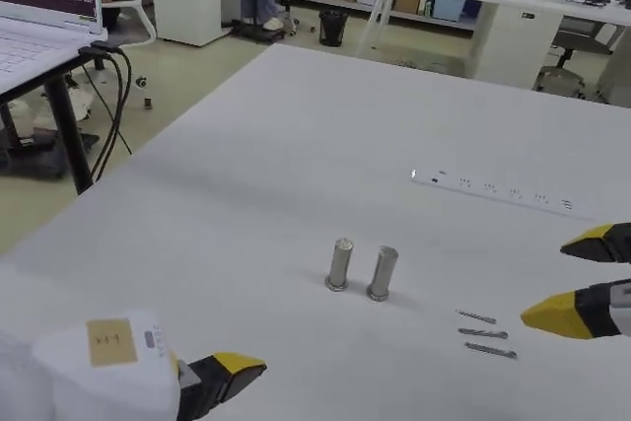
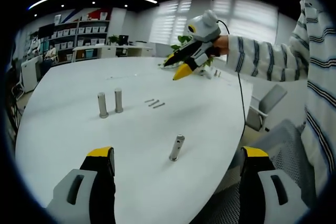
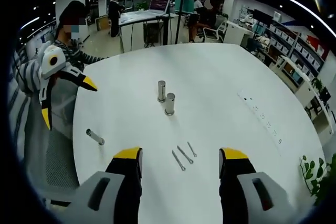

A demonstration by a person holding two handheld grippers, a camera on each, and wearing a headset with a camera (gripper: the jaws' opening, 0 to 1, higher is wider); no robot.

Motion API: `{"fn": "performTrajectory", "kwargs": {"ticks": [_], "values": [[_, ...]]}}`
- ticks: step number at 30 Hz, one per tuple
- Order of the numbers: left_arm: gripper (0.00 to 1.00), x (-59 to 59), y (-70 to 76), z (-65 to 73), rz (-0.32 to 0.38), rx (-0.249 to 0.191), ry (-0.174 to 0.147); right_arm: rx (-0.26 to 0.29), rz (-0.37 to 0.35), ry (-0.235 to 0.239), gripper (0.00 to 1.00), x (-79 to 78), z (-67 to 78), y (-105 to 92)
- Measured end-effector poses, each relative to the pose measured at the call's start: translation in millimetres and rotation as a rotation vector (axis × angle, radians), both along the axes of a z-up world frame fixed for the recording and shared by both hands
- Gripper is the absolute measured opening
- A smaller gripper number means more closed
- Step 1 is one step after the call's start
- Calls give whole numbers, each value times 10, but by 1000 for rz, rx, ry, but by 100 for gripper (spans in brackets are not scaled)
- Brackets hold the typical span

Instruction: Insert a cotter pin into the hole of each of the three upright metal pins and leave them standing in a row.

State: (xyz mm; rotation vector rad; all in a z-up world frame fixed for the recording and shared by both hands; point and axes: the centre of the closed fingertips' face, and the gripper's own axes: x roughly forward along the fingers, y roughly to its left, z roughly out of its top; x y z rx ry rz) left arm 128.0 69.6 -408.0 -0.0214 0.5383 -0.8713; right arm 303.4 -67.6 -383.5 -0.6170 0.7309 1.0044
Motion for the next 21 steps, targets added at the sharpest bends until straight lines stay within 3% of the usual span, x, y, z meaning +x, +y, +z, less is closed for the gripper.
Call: {"fn": "performTrajectory", "kwargs": {"ticks": [6, 9, 14, 21], "values": [[99, -3, -3, 8, 7, 3, -2, 7, 48, 63, 43, 102, -148, 114], [99, 1, 13, 7, 16, 3, 3, -14, 87, 46, 35, 173, -192, 154], [99, 6, 24, 31, 22, -5, -2, -23, 124, 80, 27, 228, -317, 209], [99, -11, 46, 24, 21, -2, 4, -101, 176, 122, 23, 289, -608, 185]]}}
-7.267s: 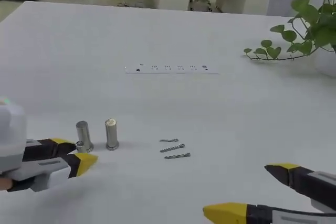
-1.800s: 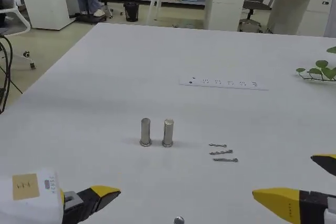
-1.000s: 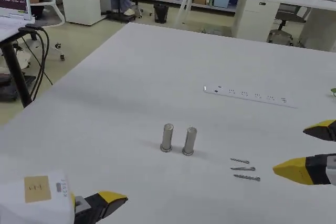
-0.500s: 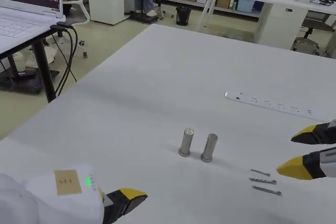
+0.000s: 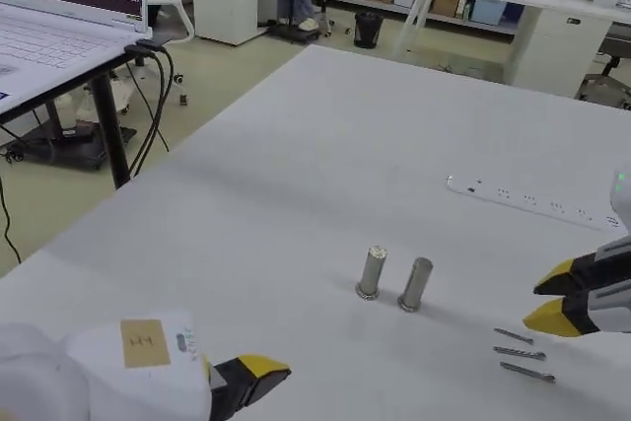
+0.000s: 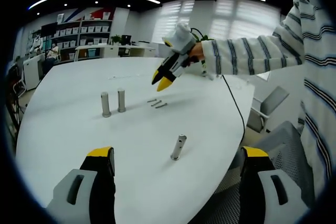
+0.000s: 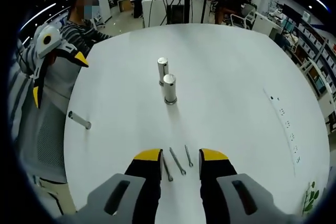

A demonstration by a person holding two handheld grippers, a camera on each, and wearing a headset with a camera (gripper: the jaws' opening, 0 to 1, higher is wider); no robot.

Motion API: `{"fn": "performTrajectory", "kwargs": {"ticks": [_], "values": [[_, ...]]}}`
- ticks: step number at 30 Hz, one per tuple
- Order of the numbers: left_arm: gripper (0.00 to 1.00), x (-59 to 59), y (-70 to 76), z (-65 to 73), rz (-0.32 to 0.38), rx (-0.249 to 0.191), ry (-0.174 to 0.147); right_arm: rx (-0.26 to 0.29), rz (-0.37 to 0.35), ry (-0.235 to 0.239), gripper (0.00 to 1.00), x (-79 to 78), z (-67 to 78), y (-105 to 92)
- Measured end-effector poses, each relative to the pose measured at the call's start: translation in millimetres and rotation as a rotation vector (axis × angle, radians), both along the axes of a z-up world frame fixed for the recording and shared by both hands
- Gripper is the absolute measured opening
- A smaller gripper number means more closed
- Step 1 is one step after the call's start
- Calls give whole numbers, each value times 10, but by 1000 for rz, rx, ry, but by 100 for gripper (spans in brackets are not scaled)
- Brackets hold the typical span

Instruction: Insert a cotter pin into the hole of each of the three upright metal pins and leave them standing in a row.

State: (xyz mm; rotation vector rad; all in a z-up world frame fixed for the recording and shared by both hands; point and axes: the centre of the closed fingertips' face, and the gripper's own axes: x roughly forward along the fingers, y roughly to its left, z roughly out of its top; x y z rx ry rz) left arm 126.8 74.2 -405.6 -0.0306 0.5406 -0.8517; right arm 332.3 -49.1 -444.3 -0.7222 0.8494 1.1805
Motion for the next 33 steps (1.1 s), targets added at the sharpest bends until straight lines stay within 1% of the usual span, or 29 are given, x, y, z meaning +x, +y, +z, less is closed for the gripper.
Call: {"fn": "performTrajectory", "kwargs": {"ticks": [2, 3, 7, 9, 11, 13, 16, 19, 23, 24, 25, 26, 29, 32, 33], "values": [[99, -3, 3, 4, 1, -1, 0, -25, 13, 22, 22, 0, -91, -14], [99, -4, 6, 6, 4, -2, 0, -35, 15, 23, 21, 12, -120, -20], [99, -21, 1, 1, 9, -6, 4, -52, 16, 42, 15, 64, -231, -26], [99, -31, -6, -6, 8, -8, 6, -66, 20, 55, 14, 79, -293, -41], [99, -37, -11, -11, 8, -10, 9, -94, 25, 73, 15, 80, -357, -74], [99, -39, -13, -19, 10, -11, 12, -102, 23, 76, 16, 95, -387, -81], [99, -48, -22, -28, 13, -20, 20, -113, 21, 82, 12, 124, -424, -88], [99, -60, -20, -47, 11, -16, 26, -130, 25, 84, 9, 132, -451, -102], [99, -64, -12, -55, 15, -15, 28, -170, 47, 78, 7, 131, -503, -135], [99, -62, -7, -53, 17, -16, 27, -186, 52, 78, 6, 130, -520, -151], [99, -56, -1, -52, 19, -14, 23, -180, 70, 62, 5, 154, -496, -129], [99, -43, 11, -51, 26, -11, 17, -185, 52, 71, 5, 149, -503, -130], [99, -36, 21, -52, 29, -10, 16, -218, 89, 42, 2, 168, -502, -133], [99, -40, 19, -53, 26, -9, 18, -246, 114, 34, 1, 166, -519, -135], [99, -42, 17, -54, 26, -9, 19, -262, 118, 23, 0, 179, -531, -138]]}}
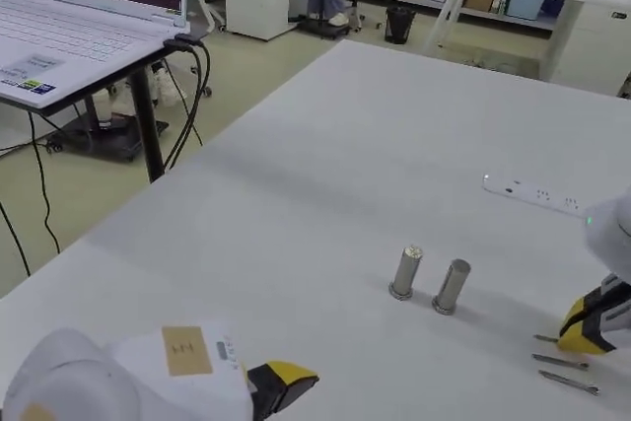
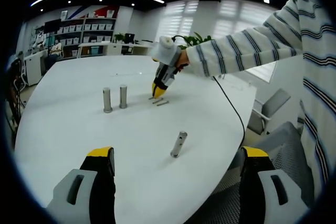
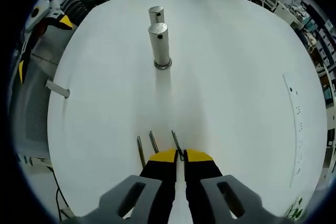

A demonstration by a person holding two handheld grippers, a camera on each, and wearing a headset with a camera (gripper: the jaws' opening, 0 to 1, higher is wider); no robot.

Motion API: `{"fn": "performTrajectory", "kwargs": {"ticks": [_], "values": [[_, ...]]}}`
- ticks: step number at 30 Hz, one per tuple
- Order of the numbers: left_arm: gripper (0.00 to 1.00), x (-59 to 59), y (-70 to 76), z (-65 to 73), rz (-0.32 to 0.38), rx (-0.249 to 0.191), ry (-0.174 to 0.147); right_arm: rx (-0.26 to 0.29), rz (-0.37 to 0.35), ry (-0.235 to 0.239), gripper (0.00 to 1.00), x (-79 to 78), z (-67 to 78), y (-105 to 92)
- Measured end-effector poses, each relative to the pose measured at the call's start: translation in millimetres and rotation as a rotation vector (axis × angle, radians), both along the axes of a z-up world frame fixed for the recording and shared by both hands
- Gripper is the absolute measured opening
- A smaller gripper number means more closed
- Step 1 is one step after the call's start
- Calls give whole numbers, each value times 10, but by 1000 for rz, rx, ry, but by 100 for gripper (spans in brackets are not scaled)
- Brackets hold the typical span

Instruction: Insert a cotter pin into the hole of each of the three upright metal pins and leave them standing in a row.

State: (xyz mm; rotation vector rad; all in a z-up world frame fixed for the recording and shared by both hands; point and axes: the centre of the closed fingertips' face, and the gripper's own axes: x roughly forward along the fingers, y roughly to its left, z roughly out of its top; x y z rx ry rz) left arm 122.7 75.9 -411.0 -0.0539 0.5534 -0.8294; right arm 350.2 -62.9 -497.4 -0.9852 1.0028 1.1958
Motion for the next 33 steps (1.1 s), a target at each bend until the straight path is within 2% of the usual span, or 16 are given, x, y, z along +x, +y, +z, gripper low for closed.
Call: {"fn": "performTrajectory", "kwargs": {"ticks": [2, 4, 13, 17, 21, 30, 33], "values": [[99, -3, 1, -1, 2, 0, 2, -36, 39, -34, 0, 51, 2, -15], [99, -6, 4, -1, 5, -2, 4, -48, 37, -26, 0, 33, -11, -6], [99, -13, 27, 12, 13, 4, -2, -54, 11, -54, 0, 62, -16, -27], [99, -2, 49, 26, 15, 2, -7, -115, 45, -87, 0, 80, -22, -52], [94, 2, 73, 37, 11, -9, 3, -130, 55, -81, 0, 47, -13, -47], [94, 28, 106, 95, 24, -26, -13, -112, 67, -122, 0, 34, 193, -30], [94, 32, 101, 105, 27, -38, -7, -104, 69, -134, 0, 23, 270, -47]]}}
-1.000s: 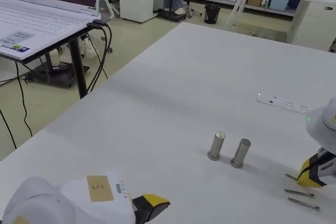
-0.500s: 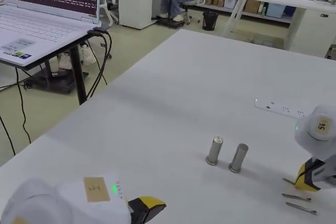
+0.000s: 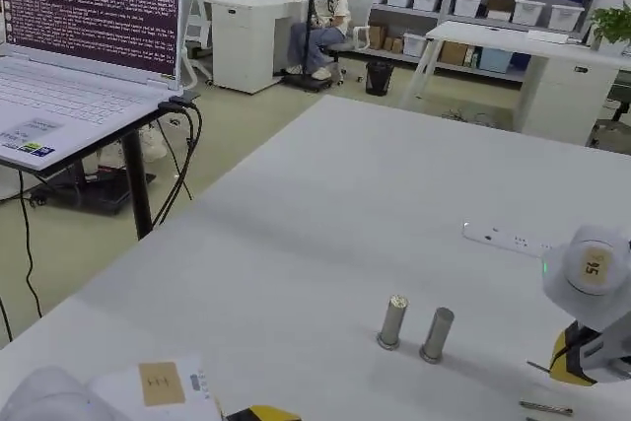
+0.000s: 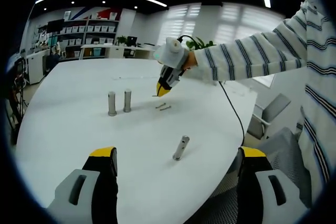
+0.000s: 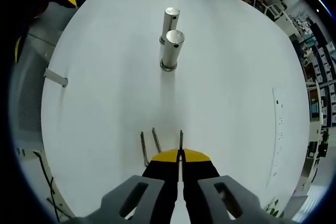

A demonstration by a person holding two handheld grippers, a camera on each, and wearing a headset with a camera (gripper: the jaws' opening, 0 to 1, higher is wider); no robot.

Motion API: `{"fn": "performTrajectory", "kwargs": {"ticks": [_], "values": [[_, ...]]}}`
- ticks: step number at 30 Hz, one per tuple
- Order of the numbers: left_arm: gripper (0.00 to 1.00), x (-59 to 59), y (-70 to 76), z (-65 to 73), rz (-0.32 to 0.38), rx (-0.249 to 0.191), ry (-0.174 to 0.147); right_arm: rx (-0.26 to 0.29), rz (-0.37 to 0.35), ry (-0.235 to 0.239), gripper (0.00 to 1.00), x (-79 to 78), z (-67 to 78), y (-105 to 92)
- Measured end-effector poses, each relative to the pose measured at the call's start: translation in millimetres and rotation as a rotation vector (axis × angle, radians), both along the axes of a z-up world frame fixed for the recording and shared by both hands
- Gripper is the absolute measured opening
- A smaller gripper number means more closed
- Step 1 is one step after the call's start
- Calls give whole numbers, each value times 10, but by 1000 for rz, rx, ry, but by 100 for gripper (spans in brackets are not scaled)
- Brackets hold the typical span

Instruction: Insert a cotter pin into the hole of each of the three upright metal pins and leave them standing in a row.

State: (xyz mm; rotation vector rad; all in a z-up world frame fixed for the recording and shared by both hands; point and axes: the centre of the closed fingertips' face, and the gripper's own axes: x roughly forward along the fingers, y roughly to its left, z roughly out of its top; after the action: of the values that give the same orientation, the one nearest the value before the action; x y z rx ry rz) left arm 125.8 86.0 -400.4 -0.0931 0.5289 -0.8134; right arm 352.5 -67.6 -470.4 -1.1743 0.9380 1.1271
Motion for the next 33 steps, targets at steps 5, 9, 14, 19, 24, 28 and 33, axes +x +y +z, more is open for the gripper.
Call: {"fn": "performTrajectory", "kwargs": {"ticks": [5, 9, 14, 19, 24, 28, 33], "values": [[93, 40, -4, 32, 10, -19, -5, 17, 2, -26, 0, -3, 149, -48], [93, 76, -13, 28, 3, -19, -4, 46, -1, -63, 0, 1, 280, -61], [93, 134, -21, 30, -6, -18, -5, 68, 2, -113, 0, -8, 434, -70], [92, 207, -25, 44, -15, -17, -8, 124, 13, -156, 0, -95, 612, 8], [90, 269, -51, 67, -31, -27, -9, 197, 29, -173, 0, -233, 802, 152], [88, 317, -76, 72, -46, -31, -3, 238, 46, -200, 0, -319, 948, 251], [88, 399, -63, 84, -65, -25, -6, 270, 96, -255, 0, -486, 1096, 383]]}}
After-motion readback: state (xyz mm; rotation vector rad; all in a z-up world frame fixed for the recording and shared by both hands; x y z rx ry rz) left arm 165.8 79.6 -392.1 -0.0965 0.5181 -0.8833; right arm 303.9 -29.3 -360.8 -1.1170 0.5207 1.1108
